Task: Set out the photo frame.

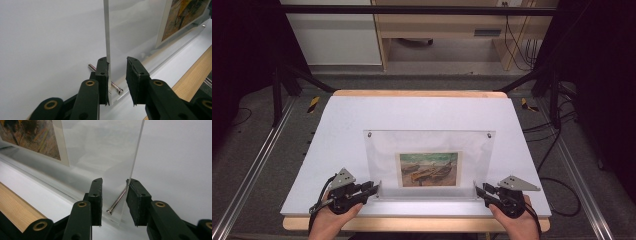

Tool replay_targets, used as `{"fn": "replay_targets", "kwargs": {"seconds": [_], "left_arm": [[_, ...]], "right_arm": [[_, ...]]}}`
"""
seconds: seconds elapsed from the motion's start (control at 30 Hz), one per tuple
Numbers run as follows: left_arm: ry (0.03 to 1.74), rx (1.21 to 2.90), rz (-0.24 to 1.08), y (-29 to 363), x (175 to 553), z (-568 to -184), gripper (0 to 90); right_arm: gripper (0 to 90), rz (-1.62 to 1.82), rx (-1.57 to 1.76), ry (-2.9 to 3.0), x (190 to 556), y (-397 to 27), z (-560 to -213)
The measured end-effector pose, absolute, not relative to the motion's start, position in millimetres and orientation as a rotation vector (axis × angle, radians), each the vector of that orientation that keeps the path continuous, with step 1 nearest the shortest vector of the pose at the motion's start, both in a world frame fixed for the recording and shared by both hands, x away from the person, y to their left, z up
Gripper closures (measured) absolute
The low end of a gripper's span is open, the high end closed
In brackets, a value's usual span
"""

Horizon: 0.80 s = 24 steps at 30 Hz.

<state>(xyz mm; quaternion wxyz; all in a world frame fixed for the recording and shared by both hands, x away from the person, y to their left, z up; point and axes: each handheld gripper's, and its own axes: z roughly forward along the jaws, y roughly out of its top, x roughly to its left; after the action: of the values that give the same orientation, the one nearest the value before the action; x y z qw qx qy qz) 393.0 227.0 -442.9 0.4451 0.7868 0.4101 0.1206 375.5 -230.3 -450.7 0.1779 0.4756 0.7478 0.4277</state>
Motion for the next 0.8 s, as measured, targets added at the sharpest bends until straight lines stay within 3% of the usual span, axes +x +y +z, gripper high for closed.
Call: {"fn": "replay_targets", "kwargs": {"seconds": [0.8], "left_arm": [[1.008,1.968,0.300,226.8,391.1,-443.4,71.1]], "right_arm": [[65.9,1.210,1.362,2.122,373.6,-229.3,-451.5]]}}
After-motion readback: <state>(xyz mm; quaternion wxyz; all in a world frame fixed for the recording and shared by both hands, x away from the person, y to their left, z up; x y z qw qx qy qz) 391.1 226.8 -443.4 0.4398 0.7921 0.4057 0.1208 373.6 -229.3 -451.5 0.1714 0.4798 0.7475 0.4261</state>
